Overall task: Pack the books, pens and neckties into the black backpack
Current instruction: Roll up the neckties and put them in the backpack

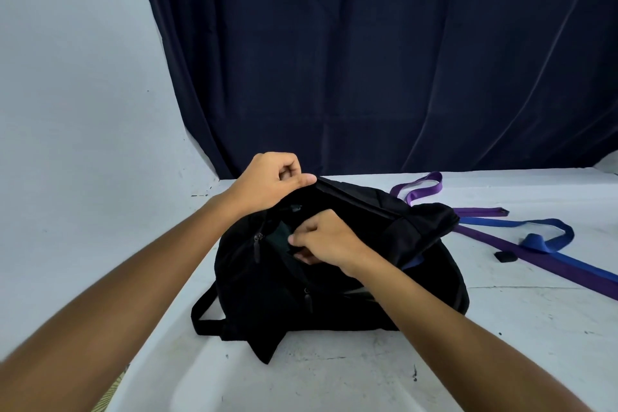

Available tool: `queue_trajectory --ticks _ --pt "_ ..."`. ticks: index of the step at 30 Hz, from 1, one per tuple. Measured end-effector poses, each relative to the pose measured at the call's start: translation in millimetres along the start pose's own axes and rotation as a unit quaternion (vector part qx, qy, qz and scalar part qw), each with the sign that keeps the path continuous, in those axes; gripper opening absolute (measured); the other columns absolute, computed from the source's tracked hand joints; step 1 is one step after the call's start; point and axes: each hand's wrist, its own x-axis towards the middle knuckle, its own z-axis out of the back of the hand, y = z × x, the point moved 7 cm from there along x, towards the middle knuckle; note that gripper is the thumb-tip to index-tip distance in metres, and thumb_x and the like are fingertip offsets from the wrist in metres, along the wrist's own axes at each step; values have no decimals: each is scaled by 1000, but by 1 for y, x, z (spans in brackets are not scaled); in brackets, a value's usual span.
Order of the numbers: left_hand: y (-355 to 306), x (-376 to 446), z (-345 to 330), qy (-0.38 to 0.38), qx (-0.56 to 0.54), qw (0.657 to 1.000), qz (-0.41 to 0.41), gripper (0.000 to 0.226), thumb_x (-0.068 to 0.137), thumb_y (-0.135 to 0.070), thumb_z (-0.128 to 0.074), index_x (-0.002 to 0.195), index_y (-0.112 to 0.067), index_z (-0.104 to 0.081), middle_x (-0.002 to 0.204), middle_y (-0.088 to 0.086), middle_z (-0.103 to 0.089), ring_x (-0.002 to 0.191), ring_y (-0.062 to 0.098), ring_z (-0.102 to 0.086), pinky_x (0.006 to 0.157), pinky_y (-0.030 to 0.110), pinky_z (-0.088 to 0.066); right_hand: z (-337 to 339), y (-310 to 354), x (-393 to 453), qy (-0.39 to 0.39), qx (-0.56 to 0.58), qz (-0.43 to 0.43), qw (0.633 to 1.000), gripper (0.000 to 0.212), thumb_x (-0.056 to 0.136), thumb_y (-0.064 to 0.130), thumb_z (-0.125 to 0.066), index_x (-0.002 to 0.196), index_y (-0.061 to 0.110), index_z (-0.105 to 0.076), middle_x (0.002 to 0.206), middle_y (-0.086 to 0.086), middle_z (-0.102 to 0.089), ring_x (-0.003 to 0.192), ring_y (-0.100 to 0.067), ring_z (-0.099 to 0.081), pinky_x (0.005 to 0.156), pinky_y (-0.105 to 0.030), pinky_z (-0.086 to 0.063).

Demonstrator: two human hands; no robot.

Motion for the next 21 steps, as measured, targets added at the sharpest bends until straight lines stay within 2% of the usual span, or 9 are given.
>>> queue_trajectory --ticks 3,5,8,13,18,21 --pt "3 -2 -7 17 -1 1000 12 37 83 -40 -74 70 -9 -59 50 -9 -42 47 5 -37 52 15 -35 23 16 -35 33 -43 51 997 11 89 16 -68 94 7 -73 95 -13 -73 87 -23 -72 74 -30 -59" --pt "4 -1 -13 45 7 999 31 42 75 -52 -74 70 -12 -61 50 -11 -44 48 4 -39 53 17 -36 45 26 -59 64 2 63 996 11 90 12 -66 98 6 -72 96 -13 -74 88 -23 -73 74 -31 -58" --pt "-6 9 -25 80 32 995 51 46 68 -62 -73 70 -17 -63 53 -10 -49 50 2 -42 56 19 -39 98 30 -84 47 74 73 994 13 92 10 -64 103 5 -70 96 -16 -74 88 -27 -74 73 -29 -58" --pt "-61 35 -70 91 25 995 4 30 78 -50 -74 71 -22 -66 71 1 -65 60 2 -52 65 23 -46 197 -9 -97 -96 133 69 984 11 94 8 -60 96 3 -69 90 -16 -74 79 -26 -73 68 -28 -57" --pt "-122 63 -165 203 30 978 -23 24 78 -48 -76 78 -26 -67 79 -5 -68 72 2 -61 69 24 -51 303 -97 -92 -257 86 19 962 16 92 -5 -53 89 -1 -68 85 -18 -71 69 -25 -70 65 -30 -57" --pt "-148 82 -231 275 59 959 -30 26 80 -48 -75 85 -23 -67 85 -6 -68 78 0 -61 74 24 -50 360 -167 -89 -309 8 -41 950 23 91 -6 -50 81 2 -69 79 -15 -70 71 -27 -67 68 -35 -58"
